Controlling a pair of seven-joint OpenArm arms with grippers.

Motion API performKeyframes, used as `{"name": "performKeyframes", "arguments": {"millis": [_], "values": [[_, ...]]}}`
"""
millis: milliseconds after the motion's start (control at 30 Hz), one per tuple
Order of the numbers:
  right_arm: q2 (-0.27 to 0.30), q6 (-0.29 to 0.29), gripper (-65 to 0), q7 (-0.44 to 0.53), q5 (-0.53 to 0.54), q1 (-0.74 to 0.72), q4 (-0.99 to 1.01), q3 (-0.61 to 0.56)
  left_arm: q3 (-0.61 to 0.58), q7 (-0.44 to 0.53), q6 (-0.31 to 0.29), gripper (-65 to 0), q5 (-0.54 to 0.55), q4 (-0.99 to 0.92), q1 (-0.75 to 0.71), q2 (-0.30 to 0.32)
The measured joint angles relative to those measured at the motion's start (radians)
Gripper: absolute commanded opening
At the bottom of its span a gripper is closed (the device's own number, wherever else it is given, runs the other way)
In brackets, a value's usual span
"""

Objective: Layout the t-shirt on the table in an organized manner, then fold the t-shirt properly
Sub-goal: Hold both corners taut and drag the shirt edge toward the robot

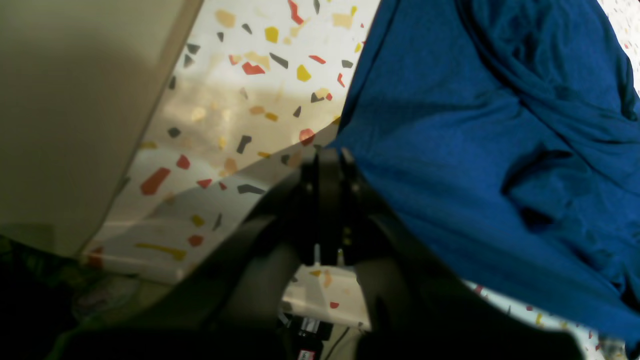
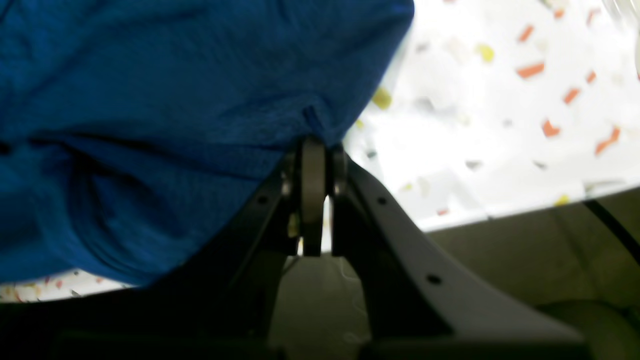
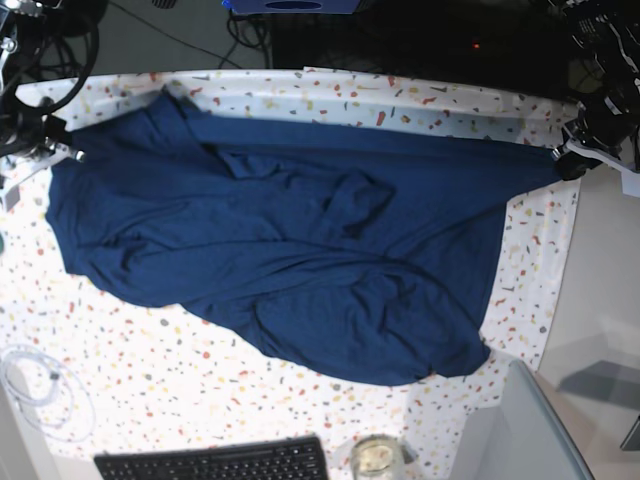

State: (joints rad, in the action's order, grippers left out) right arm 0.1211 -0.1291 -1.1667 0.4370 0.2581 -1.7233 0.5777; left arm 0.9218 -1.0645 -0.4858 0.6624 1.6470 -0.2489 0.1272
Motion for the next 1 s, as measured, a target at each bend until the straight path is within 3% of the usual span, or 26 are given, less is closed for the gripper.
{"name": "performKeyframes", "arguments": {"millis": [200,333,433,533,667,733,1000], "values": [[0.000,0.000,-64.8,-0.016,-0.010,0.008,0.009,0.000,-0.002,-0.002,0.000,-65.0,-0.002,0.005,-0.016,-0.007],[0.000,0.000,-64.8,-0.084,-0.011,0.006,-0.006,0.000,0.002,0.000,0.003,-65.0,-0.011,-0.005,-0.029,-0.002],[0.002,-0.001,-64.8,-0.112,-0.015,-0.022,-0.001,-0.002,0.000,-0.011,0.003,-65.0,-0.082,-0.051,-0.003,0.000],[0.007,-0.001,-64.7,-0.164,0.000,-0.038,-0.093,-0.002,0.001,-0.008,0.007,-65.0,-0.089,-0.046,0.014,0.001],[0.038,-0.004,-64.8,-0.146,-0.004,-0.139,0.092,-0.009,-0.042,-0.003,0.009,-65.0,-0.209,-0.145,0.106,0.020],[0.045,-0.002,-64.8,-0.155,-0.023,-0.172,0.169,-0.008,-0.072,0.008,0.006,-65.0,-0.209,-0.146,0.117,0.012],[0.041,-0.002,-64.8,-0.180,-0.019,-0.046,0.100,-0.002,-0.092,-0.003,0.007,-65.0,-0.244,-0.143,0.054,0.011]]}}
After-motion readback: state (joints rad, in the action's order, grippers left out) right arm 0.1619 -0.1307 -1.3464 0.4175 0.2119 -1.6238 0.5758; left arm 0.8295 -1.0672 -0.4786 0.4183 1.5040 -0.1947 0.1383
